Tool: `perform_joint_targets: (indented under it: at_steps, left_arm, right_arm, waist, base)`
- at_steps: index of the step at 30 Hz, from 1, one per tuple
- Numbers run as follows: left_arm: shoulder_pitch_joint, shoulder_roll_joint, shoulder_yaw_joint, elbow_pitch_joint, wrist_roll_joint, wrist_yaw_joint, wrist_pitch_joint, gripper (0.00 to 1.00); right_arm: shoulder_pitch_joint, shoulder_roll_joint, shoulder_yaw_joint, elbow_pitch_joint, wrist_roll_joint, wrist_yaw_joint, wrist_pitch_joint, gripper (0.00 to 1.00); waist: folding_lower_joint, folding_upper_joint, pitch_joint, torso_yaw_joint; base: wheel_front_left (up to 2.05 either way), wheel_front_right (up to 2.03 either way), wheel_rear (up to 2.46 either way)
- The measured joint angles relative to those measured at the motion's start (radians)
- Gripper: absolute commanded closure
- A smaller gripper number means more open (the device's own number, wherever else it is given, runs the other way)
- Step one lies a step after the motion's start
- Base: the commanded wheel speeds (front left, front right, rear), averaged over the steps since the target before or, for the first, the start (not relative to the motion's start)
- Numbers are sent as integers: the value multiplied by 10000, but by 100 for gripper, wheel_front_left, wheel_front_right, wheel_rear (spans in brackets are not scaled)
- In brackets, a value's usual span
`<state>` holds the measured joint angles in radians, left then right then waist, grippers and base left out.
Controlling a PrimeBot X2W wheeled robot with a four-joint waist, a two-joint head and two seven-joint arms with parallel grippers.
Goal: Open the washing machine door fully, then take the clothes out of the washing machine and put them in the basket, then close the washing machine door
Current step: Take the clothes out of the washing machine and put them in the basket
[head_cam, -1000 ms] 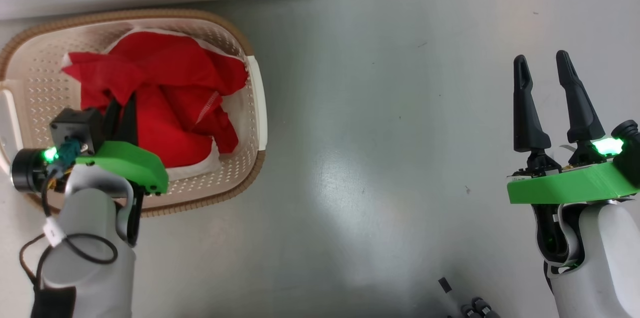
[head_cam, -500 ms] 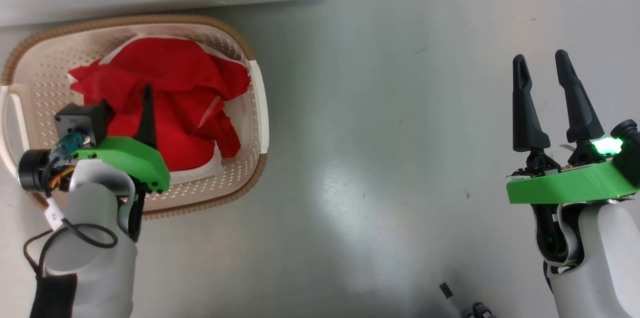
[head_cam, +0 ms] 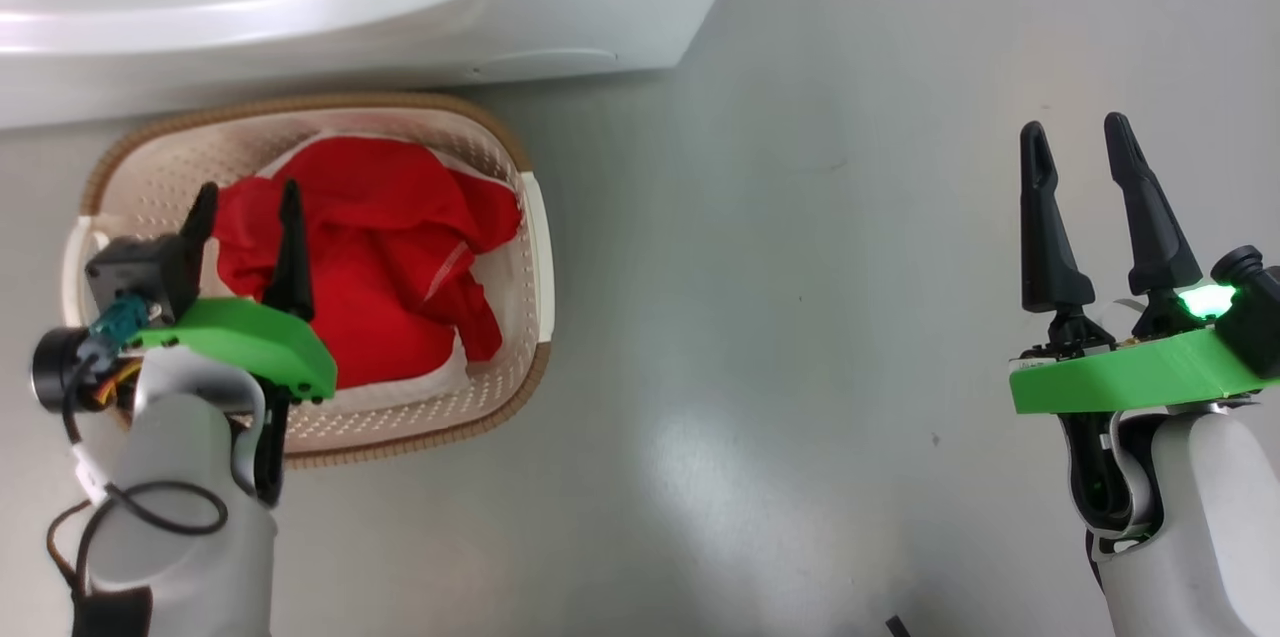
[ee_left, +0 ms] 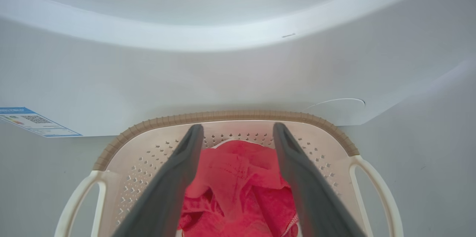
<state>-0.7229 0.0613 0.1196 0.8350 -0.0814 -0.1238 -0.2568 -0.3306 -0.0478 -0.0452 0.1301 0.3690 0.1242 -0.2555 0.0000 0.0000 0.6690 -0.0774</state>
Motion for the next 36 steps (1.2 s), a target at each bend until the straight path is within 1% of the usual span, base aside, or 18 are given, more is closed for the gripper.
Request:
perform_joint_targets:
  at_steps: [4, 14, 26, 36]
  left_arm:
    - [468, -96, 111, -587, -4, -2, 0, 0]
    - [1564, -134, 148, -2150, 6, -12, 0, 0]
    - [2793, -134, -232, -3950, -169, -12, -2, 0]
    - [3889, -140, -318, -5298, -184, -12, -2, 0]
  right_arm:
    - [117, 0, 0, 102, -2, 0, 0, 0]
    - [702, 4, -4, 328, -29, 0, 0, 0]
    - [1263, 8, -61, 456, -40, 0, 0, 0]
    - [1934, 15, -115, 497, -40, 0, 0, 0]
  waist:
    - [0, 0, -454, 13]
    - [0, 0, -1666, 69]
    - [0, 0, -2804, 181]
    - [0, 0, -3600, 287]
  base:
    - [0, 0, 0]
    - [0, 0, 0]
    - [0, 0, 0]
    - [0, 0, 0]
